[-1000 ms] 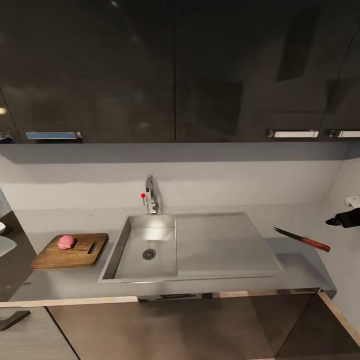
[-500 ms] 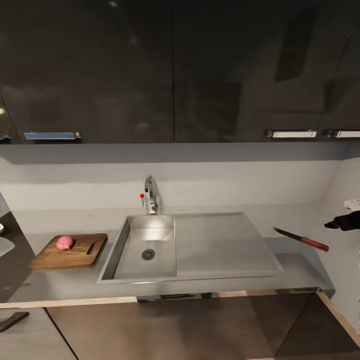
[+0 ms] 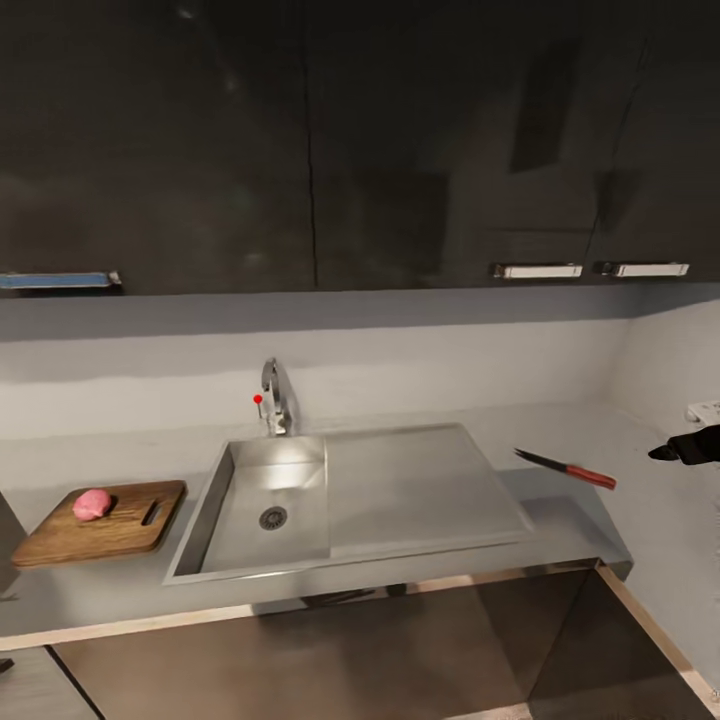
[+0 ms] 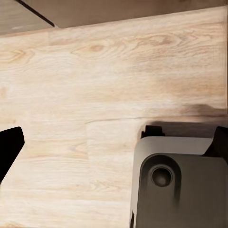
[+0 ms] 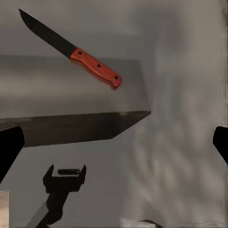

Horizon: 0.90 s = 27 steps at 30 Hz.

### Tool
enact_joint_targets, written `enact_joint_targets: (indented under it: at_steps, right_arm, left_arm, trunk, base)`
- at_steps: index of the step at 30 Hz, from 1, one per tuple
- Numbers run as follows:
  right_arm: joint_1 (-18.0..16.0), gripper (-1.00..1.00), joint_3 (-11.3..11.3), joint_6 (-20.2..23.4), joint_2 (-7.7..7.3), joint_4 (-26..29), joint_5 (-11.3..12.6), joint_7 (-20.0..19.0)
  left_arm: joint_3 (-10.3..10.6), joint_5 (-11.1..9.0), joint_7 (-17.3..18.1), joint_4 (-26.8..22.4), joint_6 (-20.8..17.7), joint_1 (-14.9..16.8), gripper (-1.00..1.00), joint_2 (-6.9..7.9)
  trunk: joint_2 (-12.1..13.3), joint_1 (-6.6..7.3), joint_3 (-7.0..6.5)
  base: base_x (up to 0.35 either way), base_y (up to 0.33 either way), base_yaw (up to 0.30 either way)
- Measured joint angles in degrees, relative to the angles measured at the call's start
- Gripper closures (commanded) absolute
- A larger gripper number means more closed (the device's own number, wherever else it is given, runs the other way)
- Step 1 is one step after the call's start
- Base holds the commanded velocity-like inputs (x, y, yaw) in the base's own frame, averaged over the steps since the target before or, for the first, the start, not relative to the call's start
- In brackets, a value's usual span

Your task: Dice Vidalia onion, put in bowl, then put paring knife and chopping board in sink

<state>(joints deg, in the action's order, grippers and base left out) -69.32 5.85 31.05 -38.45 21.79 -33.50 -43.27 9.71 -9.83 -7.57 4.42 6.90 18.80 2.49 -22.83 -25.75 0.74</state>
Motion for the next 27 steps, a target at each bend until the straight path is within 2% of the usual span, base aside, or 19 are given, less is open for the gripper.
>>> enact_joint_targets:
  at_steps: [17, 22, 27]
  right_arm:
    - [-0.02, -1.00, -0.04, -0.01, 0.08, -0.39, -0.02, -0.02]
    - [-0.02, -1.00, -0.08, -0.56, 0.15, -0.87, -0.05, -0.02]
    - [-0.02, -1.00, -0.05, -1.33, 0.84, -1.03, -0.12, 0.04]
  left_arm:
    - [0.02, 0.00, 0.00, 0.00, 0.01, 0.02, -1.00, -0.09]
    - [0.01, 0.00, 0.00, 0.00, 0.01, 0.02, -1.00, -0.16]
    - [0.02, 0.00, 0.00, 0.00, 0.00, 0.02, -1.00, -0.18]
  trunk:
    - [-0.04, -0.01, -1.05]
    - [-0.04, -0.01, -1.20]
    - [-0.04, -0.01, -1.21]
  base:
    - [0.000, 0.000, -0.191]
    - [0.000, 0.000, -0.058]
    - [0.000, 0.000, -0.004]
